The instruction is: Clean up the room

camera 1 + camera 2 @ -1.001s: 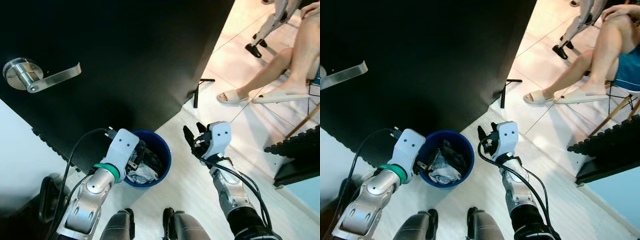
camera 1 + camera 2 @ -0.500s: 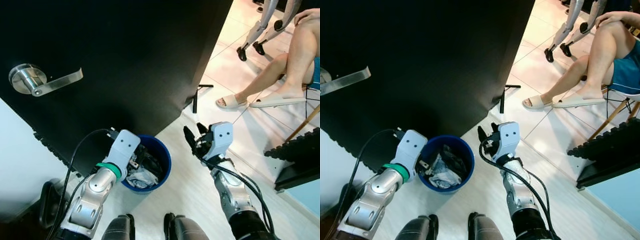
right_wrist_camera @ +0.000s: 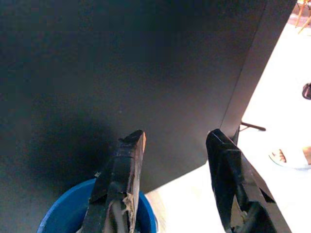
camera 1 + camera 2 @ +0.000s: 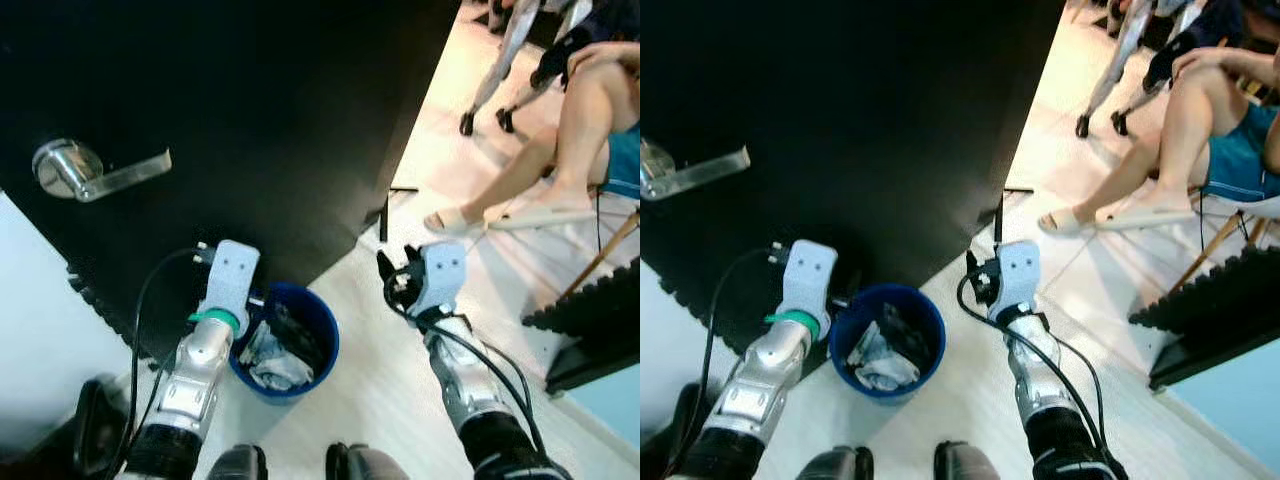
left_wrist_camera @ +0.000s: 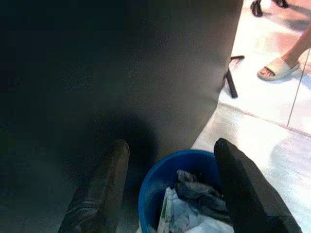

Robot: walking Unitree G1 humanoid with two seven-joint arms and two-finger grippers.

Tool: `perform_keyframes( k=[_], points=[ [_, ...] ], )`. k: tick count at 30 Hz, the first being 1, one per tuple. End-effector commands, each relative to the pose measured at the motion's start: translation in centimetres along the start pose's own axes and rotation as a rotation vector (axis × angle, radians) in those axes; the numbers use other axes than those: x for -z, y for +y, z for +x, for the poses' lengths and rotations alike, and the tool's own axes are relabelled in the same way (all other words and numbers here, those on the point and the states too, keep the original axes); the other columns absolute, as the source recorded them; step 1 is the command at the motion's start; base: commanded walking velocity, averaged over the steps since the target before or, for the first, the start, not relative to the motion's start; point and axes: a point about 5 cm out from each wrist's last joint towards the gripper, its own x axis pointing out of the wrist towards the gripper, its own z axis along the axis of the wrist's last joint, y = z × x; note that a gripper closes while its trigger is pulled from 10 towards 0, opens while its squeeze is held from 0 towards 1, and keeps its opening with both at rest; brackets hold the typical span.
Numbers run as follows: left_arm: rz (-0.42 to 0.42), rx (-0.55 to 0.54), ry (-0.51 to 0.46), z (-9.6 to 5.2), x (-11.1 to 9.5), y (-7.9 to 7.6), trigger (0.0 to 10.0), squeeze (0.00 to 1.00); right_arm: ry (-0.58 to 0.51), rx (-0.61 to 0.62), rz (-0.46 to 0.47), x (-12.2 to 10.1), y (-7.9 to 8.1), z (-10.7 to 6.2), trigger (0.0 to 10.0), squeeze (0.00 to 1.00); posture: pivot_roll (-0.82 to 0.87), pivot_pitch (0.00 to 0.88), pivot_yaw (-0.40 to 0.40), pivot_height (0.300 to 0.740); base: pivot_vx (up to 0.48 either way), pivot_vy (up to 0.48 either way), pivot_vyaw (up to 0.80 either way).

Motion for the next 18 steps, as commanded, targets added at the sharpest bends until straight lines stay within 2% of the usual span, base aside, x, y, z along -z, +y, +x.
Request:
perform_keyframes(
  k=[1,18],
  points=[
    [-0.005,0.003,0.002,0.11,0.08,-0.19,10.0,0.00,0.017,0.020,0.005,0.49,-0.32,-0.40,10.0,0.00,0.01,0.000,0.010,0.734,0.000,0.000,0.00],
    [-0.006,-0.011,-0.020,0.78,0.28,-0.37,10.0,0.00,0.025,0.031,0.003,0.83,-0.09,-0.40,10.0,0.00,0.01,0.000,0.012,0.734,-0.308,0.000,0.00]
  ],
)
